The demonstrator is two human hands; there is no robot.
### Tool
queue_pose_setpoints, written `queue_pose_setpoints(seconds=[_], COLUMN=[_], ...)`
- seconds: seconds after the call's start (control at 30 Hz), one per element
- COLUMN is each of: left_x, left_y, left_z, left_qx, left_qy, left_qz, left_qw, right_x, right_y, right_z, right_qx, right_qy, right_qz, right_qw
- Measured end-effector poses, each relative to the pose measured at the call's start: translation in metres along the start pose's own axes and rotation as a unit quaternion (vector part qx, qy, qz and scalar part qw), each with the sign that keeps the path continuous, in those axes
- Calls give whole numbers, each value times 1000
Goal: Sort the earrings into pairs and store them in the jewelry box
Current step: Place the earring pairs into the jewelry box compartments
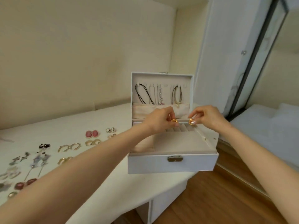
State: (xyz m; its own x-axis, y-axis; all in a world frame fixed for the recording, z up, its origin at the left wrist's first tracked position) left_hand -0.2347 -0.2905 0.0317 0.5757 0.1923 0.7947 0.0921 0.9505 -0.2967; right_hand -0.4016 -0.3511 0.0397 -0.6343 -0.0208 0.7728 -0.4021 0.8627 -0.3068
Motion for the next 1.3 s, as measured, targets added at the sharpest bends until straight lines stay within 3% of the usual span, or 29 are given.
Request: queue_pose_setpoints(seconds=[0.17,0.37,0.63,0.9,1.3], left_x=[-14,-14,-27,-53,-55], left_y=[-17,-17,-30,-52,-68], left_z=[-3,-8,7,23,37], left_qx=[51,51,32,45,46], left_qy=[-32,0,31,-53,-145], left_qz=[11,-1,-26,-58,-151], left_qw=[998,999,999,996,977], right_x=[-17,-27,-29,4,-1], right_y=[-9,-23,-30,-28,-15], right_z=[4,5,6,23,12], right_qx=[17,9,8,-37,-8], right_qy=[52,96,170,-39,-54], right_qz=[-35,-94,-41,85,55], right_qw=[998,991,984,995,997])
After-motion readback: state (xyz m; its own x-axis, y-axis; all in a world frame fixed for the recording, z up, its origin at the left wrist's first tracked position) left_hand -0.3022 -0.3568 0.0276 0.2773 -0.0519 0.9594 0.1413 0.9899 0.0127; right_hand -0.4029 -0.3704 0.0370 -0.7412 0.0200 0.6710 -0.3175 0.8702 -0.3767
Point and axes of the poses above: each hand's wrist, its own y-axis away from the middle knuckle, its own x-axis out of the back of the hand, z = x × y, the point moved 5 cm from there along -y, towards the middle knuckle, and after that the axes turned 4 degrees about x, right-handed, at the moved point
